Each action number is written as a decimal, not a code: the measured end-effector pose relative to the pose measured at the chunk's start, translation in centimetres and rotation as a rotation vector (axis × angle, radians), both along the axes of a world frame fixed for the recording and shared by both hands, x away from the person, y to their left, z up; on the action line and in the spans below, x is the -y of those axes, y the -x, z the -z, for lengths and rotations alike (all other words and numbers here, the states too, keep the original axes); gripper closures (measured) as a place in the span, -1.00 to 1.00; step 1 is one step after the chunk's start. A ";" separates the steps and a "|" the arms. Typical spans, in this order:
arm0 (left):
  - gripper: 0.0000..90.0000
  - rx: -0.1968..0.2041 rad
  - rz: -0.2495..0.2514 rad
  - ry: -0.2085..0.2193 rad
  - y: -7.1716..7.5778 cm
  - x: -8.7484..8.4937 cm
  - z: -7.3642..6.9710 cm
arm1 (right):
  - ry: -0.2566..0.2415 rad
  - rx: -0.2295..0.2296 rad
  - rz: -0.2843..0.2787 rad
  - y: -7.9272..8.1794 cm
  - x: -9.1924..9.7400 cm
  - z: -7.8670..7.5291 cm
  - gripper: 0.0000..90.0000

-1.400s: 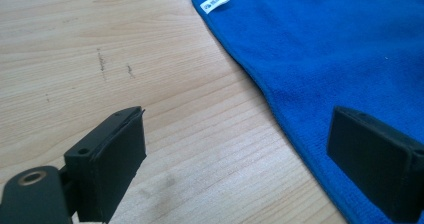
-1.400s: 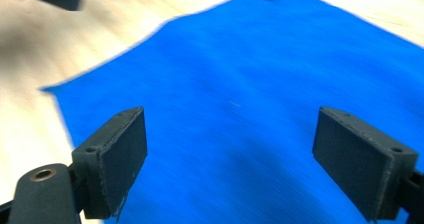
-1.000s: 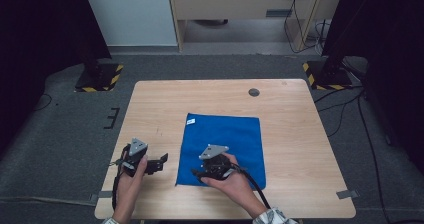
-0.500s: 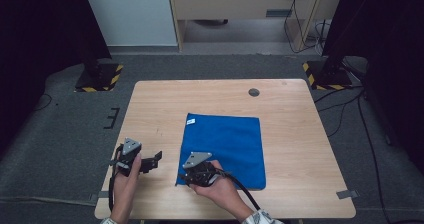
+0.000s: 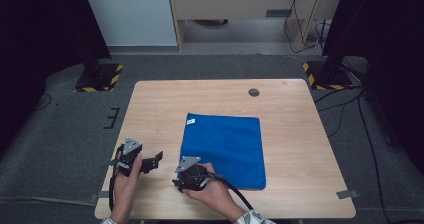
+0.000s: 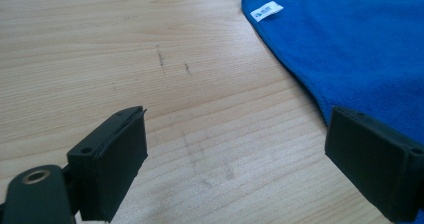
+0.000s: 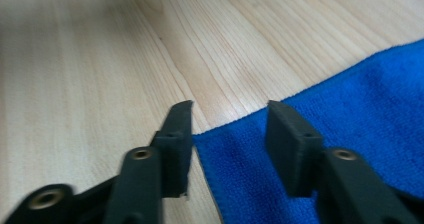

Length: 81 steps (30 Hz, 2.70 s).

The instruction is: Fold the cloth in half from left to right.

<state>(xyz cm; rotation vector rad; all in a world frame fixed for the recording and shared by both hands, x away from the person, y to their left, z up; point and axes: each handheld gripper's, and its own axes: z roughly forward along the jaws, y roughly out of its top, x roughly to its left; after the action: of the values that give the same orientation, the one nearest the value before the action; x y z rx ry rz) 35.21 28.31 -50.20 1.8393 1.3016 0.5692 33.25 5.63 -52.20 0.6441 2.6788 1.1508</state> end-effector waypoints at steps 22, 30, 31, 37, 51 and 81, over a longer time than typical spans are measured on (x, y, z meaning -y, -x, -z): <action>-0.78 0.007 0.061 0.026 -0.5 1.0 -0.2 | -0.005 -0.015 0.051 -0.4 1.1 0.6 0.88; -0.68 0.009 0.119 0.007 -4.9 2.4 -1.4 | -0.030 -0.023 0.035 0.7 1.4 0.6 0.88; -0.67 0.008 0.129 0.009 -5.7 2.6 -1.6 | -0.031 -0.024 0.038 0.8 1.4 0.6 0.88; -0.52 -0.037 0.165 -0.016 -10.6 4.3 -1.2 | -0.052 -0.023 0.048 1.0 1.4 0.9 0.89; -0.15 -0.100 0.171 -0.142 -17.0 7.6 0.9 | -0.089 -0.030 0.049 1.4 1.7 0.9 0.89; 0.98 -0.096 0.186 -0.042 -17.4 7.9 -0.3 | -0.106 0.006 0.087 2.5 2.2 -0.5 0.91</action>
<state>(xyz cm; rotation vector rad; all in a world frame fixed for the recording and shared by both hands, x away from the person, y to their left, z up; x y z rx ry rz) 52.60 20.45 -49.92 2.0182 1.1707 0.4162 30.77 3.42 -51.69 0.7638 2.5707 1.2762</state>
